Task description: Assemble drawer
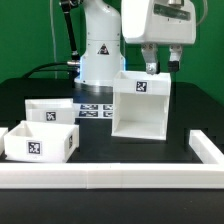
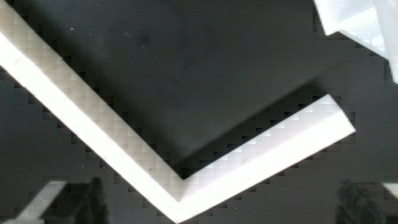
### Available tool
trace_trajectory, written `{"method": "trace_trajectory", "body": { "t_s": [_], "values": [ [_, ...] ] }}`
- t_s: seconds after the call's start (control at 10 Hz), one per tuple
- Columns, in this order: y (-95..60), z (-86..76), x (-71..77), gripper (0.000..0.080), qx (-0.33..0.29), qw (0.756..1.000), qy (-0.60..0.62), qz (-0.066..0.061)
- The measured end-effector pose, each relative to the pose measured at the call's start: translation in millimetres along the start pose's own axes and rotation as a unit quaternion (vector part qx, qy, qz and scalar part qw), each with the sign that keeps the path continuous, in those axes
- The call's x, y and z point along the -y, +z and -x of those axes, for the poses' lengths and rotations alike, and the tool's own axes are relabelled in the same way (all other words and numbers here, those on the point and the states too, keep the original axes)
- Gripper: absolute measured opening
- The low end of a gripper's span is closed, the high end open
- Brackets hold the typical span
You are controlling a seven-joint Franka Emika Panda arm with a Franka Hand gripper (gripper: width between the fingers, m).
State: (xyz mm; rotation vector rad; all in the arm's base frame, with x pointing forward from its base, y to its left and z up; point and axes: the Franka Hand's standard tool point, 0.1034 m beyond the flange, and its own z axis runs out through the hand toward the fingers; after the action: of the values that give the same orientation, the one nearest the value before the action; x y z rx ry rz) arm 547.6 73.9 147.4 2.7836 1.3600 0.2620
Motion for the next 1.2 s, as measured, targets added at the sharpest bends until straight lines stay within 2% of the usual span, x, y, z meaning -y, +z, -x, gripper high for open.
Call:
{"method": "trace_trajectory", "body": {
  "t_s": [0.5, 0.6, 0.7, 0.8, 1.2],
  "values": [
    [1.0, 1.8, 1.5, 0.065, -0.001, 1.0, 0.0, 0.001],
    [-1.4, 5.6, 8.0, 0.065, 0.004, 0.999, 0.05, -0.001],
    [-4.9, 11.8, 21.6, 0.0649, 0.018, 0.995, 0.102, -0.006],
    [-6.8, 15.0, 31.1, 0.0649, 0.031, 0.991, 0.13, -0.005],
    [-4.9, 16.6, 33.6, 0.065, 0.033, 0.983, 0.181, -0.007]
  ]
}}
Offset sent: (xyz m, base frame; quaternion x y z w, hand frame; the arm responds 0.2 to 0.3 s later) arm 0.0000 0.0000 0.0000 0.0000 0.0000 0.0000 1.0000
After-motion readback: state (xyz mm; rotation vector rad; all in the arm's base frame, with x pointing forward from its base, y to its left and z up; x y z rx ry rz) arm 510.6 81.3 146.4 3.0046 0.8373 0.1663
